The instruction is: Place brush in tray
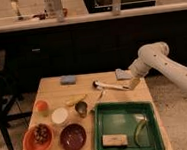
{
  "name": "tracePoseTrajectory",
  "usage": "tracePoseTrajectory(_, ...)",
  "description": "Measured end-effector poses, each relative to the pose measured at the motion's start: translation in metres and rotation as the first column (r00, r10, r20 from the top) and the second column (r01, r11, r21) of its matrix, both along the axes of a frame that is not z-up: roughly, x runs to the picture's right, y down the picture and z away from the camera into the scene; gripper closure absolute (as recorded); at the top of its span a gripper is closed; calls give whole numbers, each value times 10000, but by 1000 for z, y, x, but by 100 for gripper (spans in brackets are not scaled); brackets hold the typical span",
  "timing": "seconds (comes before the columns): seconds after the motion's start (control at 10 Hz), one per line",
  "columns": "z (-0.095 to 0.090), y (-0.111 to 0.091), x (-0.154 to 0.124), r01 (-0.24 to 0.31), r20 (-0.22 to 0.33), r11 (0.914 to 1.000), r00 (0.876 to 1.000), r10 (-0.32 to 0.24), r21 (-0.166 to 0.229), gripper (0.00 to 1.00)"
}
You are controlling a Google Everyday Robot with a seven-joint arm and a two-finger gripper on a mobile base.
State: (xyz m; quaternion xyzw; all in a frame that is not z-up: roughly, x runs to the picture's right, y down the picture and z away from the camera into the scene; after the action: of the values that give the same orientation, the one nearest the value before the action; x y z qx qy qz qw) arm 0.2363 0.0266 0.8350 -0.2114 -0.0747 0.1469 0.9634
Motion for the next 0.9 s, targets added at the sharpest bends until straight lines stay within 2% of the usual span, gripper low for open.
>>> tracePoseTrajectory(0.2, -2, 11, 9, -469, -83, 9986, 9989, 471, 251, 20)
tracePoseTrajectory(0.4, 4, 14, 0, -674, 87, 9968, 9977, 671, 438, 20)
tracePoseTrajectory(0.6, 10, 16, -3, -757, 143, 9962, 9971, 751, 435, 20)
tracePoseTrajectory(0.9, 26, 15, -21, -640, 356, 9977, 9974, 632, 235, 20)
